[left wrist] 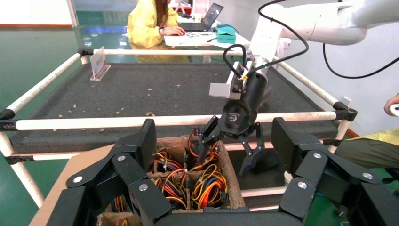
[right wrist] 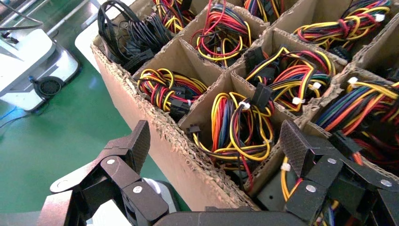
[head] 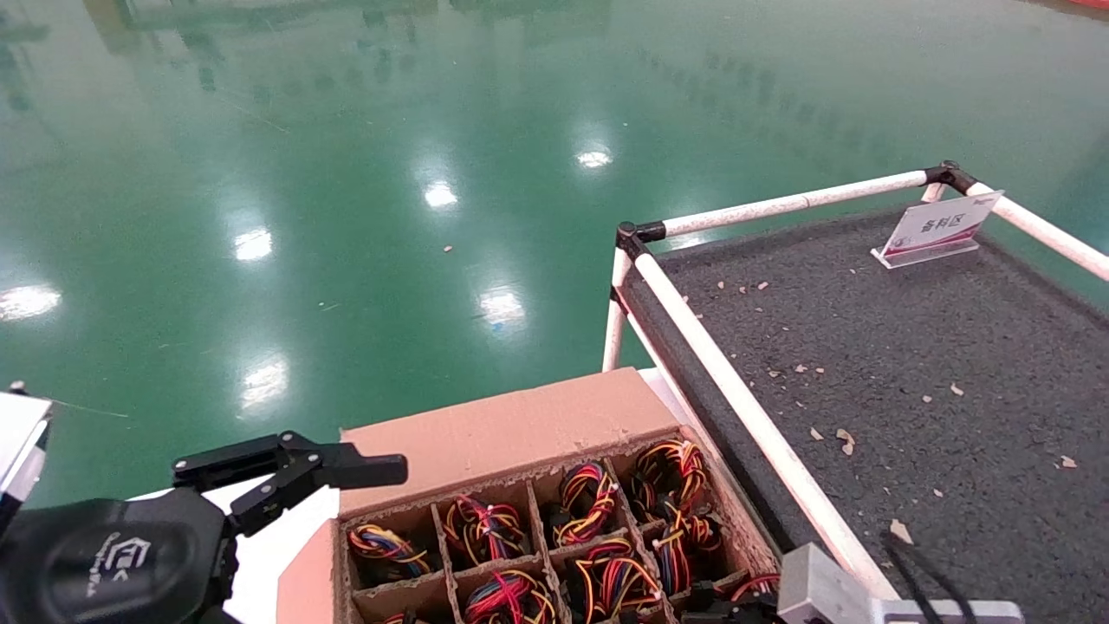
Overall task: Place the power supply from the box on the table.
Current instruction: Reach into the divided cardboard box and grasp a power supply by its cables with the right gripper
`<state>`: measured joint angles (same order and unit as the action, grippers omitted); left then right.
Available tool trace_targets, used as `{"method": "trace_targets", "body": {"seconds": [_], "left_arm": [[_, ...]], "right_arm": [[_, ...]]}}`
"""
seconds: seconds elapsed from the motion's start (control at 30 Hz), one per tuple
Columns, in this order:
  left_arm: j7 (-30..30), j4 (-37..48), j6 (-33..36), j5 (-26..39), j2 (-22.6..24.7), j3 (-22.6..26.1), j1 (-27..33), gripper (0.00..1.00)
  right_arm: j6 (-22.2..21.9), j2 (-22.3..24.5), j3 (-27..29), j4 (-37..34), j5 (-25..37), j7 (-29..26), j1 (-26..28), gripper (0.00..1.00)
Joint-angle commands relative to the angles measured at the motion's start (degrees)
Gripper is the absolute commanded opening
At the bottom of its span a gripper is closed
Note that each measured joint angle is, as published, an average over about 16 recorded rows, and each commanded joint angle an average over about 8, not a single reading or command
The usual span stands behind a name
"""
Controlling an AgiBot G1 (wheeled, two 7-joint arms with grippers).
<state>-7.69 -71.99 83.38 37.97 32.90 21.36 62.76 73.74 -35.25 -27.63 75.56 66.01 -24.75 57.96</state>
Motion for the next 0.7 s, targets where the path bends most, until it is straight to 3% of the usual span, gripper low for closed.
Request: {"method": "trace_targets", "body": {"seconds": [0.03,0.13,0.7], "left_arm": [[0.0,0.0,0.0,0.0,0.0,0.0,0.0,1.00],[0.0,0.0,0.0,0.0,0.0,0.0,0.0,1.00],[0.0,0.0,0.0,0.0,0.0,0.0,0.0,1.00]], "right_arm": [[-0.5,-0.3,-0.4,0.2,0.8,-0.6,-0.1,0.09],[-1.4,-1.2,-0.8,0.1,1.9,-1.6,0.6,0.01],[-1.4,-4.2,-3.5,-1.2,6.4,-5.8,3.8,0.00]]}}
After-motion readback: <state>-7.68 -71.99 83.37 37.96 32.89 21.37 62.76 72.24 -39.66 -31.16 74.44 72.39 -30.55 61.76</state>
